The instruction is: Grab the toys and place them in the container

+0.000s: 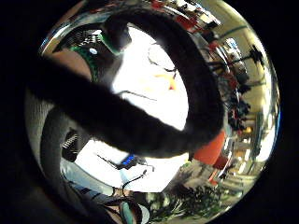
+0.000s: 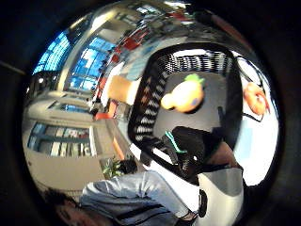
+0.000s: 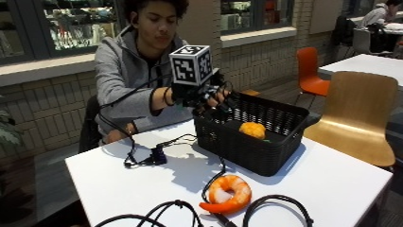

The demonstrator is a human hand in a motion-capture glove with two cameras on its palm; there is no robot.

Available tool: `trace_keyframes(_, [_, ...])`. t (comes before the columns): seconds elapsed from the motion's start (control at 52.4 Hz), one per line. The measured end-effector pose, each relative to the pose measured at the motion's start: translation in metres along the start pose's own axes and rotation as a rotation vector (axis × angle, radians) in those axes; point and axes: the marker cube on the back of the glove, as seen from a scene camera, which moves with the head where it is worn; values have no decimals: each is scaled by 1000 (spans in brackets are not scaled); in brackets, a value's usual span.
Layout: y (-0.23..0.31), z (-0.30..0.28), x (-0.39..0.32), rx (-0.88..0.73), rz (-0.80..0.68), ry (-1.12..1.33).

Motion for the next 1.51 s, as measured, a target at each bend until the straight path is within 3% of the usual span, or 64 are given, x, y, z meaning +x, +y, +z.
trace_keyframes(0.172, [-30,36,105,-318,138,63])
trace_keyframes(0.286, [-45,72,130,-395,210,67])
trace_keyframes(0.725, [-92,160,158,-322,215,145])
trace_keyframes(0.821, [-93,161,156,-237,197,160])
trace_keyframes(1.088, [-93,166,153,-269,239,88])
trace_keyframes(1.221, [-95,167,143,-190,259,105])
trace_keyframes(1.508, [-82,140,127,-100,173,237])
